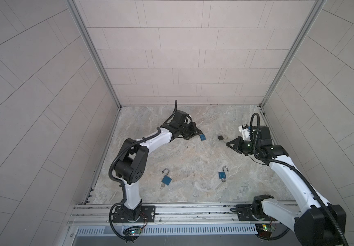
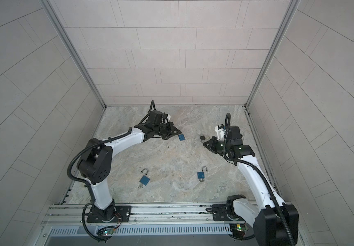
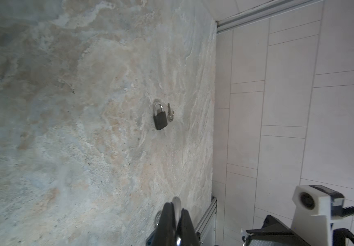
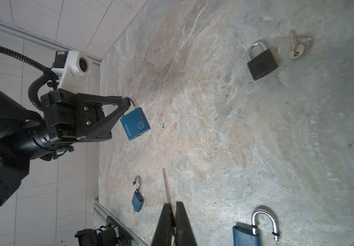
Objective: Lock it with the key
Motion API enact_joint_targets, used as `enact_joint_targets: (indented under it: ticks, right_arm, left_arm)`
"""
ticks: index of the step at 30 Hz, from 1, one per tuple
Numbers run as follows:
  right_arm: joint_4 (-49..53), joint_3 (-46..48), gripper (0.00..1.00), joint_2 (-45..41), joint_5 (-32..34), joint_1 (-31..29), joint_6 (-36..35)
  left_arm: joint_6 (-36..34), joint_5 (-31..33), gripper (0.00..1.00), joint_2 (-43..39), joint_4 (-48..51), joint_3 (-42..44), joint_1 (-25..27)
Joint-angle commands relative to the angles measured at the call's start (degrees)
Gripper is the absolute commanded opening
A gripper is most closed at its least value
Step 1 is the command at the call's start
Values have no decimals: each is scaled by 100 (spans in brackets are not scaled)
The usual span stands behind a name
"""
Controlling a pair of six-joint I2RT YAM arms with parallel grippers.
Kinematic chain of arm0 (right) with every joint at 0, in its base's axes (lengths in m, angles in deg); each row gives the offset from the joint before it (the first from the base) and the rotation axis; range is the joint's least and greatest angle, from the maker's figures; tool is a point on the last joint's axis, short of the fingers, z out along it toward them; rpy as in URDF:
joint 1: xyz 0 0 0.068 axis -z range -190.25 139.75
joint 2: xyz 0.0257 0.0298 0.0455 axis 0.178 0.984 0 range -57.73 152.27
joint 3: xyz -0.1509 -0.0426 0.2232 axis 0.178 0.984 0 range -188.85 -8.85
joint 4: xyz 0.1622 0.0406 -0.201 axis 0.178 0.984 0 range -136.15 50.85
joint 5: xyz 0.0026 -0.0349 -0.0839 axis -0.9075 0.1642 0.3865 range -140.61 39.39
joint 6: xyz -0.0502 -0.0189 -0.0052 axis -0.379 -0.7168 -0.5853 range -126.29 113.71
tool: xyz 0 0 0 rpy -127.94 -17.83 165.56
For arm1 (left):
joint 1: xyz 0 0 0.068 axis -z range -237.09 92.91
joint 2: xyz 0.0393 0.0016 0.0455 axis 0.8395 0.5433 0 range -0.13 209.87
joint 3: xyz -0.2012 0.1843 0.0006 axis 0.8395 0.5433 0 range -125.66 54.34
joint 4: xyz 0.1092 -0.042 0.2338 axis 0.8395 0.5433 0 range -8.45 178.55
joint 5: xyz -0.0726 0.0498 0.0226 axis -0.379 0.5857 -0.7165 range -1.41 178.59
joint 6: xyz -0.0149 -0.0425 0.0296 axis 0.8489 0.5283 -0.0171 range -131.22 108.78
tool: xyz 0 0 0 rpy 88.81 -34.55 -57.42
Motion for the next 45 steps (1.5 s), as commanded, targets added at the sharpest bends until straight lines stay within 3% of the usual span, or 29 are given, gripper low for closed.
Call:
enact_joint_targets:
  ticks: [1, 12, 20, 30, 45]
  right_arm:
    - [-168, -85, 0, 253, 373, 1, -289]
    - [-736, 82, 0, 951, 494, -64, -438]
    - [-1118, 145, 0, 1380, 569, -306, -335]
    - [-1715, 270, 0, 1859, 795, -801, -70]
    - [-1928, 431, 0, 2007, 1048, -1013, 96]
  left_arm:
    - [-750, -378, 0, 364, 938, -591, 75]
    - [-1526, -393, 0, 1311, 1561, -1590, 88]
    - [-1677, -386, 0, 2046, 1960, -2437, 62]
    - [-2037, -378, 0, 3102, 2970, -4136, 50]
    - [-2201, -182, 0, 3435, 3212, -4189, 14]
